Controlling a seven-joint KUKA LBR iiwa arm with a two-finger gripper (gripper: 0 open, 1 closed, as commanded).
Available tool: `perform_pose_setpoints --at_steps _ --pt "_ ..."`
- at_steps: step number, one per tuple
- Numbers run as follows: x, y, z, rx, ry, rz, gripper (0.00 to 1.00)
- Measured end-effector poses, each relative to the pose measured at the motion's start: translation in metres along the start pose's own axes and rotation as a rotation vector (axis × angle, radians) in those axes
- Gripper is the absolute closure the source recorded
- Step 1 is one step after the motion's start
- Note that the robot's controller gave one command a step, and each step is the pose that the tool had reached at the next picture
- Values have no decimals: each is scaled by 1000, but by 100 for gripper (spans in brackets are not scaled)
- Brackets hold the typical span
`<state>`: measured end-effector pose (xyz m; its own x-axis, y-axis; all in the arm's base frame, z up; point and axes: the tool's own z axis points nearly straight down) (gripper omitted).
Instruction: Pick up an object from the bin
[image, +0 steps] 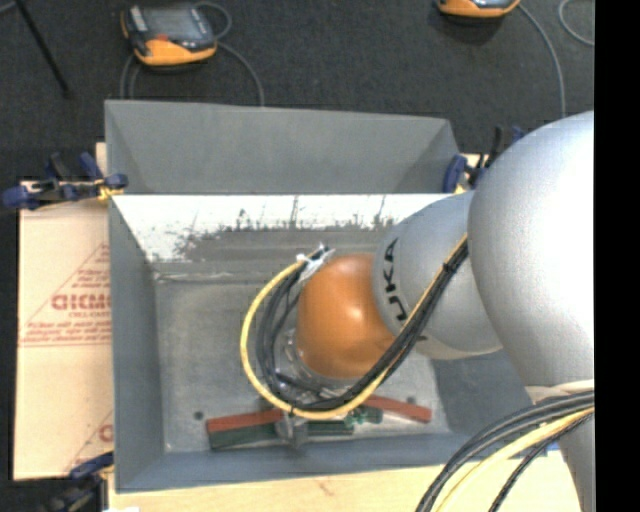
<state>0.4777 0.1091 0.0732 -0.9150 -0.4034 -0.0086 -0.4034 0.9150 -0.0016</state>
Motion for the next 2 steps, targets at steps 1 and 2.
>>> perform_pose_setpoints --at_steps 1,2 --pt "0 0 0 0 0 0 100" --pt "-4 -5 -51 -2 12 -5 100"
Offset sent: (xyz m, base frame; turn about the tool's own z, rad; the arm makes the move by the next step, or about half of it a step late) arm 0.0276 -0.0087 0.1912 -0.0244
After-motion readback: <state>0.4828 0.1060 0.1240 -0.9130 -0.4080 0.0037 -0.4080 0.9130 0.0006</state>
